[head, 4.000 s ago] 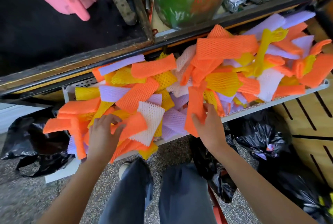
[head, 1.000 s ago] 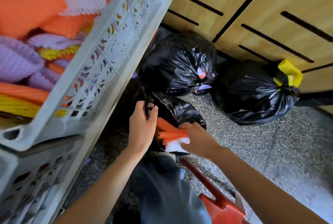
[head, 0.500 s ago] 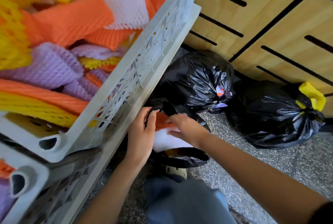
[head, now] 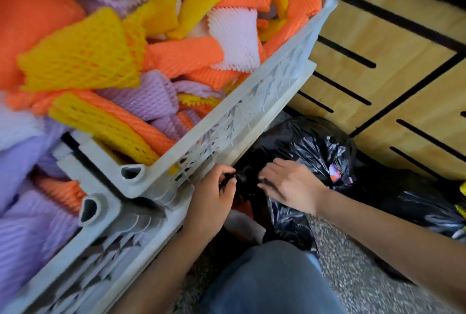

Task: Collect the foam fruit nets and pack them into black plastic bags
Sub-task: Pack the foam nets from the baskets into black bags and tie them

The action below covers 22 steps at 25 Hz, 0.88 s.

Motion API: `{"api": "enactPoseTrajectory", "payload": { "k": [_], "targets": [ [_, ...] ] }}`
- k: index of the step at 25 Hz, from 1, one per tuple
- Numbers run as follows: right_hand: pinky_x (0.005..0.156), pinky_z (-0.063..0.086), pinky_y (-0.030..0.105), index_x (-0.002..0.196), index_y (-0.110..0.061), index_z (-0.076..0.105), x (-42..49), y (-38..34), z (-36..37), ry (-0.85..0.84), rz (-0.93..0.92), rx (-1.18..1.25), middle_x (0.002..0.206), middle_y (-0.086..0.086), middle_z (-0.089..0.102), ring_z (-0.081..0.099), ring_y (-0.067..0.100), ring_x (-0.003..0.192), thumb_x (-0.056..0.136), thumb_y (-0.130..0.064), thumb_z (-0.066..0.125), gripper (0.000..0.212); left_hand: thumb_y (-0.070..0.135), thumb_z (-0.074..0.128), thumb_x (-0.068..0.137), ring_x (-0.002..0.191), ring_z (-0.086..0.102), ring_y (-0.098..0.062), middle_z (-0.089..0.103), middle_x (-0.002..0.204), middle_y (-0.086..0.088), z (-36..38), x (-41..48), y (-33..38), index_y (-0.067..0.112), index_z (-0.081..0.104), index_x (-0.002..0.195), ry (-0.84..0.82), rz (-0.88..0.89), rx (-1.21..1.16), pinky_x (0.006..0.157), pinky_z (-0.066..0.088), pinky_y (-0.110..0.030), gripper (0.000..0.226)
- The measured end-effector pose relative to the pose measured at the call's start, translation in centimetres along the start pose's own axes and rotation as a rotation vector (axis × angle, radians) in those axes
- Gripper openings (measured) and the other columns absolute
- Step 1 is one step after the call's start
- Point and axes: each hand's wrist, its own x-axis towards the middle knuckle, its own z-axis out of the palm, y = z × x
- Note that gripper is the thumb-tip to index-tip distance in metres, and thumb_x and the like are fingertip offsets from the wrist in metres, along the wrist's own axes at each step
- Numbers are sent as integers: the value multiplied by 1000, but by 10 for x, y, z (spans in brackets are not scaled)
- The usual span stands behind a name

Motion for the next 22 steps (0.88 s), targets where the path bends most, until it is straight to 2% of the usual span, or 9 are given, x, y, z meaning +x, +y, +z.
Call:
{"api": "enactPoseTrajectory", "payload": {
  "k": [2,4,8,12,14,16,19,22],
  "targets": [
    [62,47,33,91,-13,63,8,0,-25,99,-39,-51,82,2,60,54,23,74,96,-32,42,28,13,56,91,94,53,-7,57,99,9,-7,-6,6,16,59,106,-19,73,103,79,38,-6,16],
    [64,46,32,92,-14,63,12,-1,-46,168,-75,-123,83,2,59,54,23,76,94,-31,43,26,13,54,91,96,52,-10,55,99,8,-14,-18,14,16,58,107,-21,133,226,85,42,-20,16],
    [69,40,30,94,-14,60,15,-18,-81,218,-101,-146,87,1,58,56,22,80,93,-31,40,26,22,43,88,91,51,-14,54,92,5,-36,-47,42,17,59,96,84,298,462,79,38,-25,18],
    [77,49,29,104,-16,57,22,-54,-111,266,-147,-128,99,0,59,58,19,91,91,-33,37,30,24,41,85,90,50,-19,54,94,1,-85,-76,75,16,60,97,190,434,656,76,37,-31,23],
    [85,44,27,111,-15,54,31,-81,-123,313,-166,-92,105,0,59,55,17,99,90,-32,39,31,24,43,85,91,50,-22,54,96,-2,-118,-94,85,16,59,100,275,465,723,77,37,-35,23],
    [90,35,28,118,-10,52,46,-113,-132,334,-192,-4,111,5,57,50,20,105,89,-28,46,35,25,43,86,90,51,-25,55,97,-4,-157,-115,87,15,59,101,363,443,771,75,37,-38,24],
    [96,34,32,127,-3,48,76,-169,-146,294,-219,123,123,13,52,49,29,115,87,-21,56,45,29,42,83,94,52,-29,56,103,-8,-216,-153,70,14,59,104,525,326,828,77,36,-37,30],
    [103,30,33,137,-1,37,109,-225,-155,194,-218,247,135,16,43,40,31,127,88,-20,61,57,39,42,79,109,53,-33,56,117,-10,-259,-187,37,13,58,113,607,133,897,88,37,-41,46]
  ]
}}
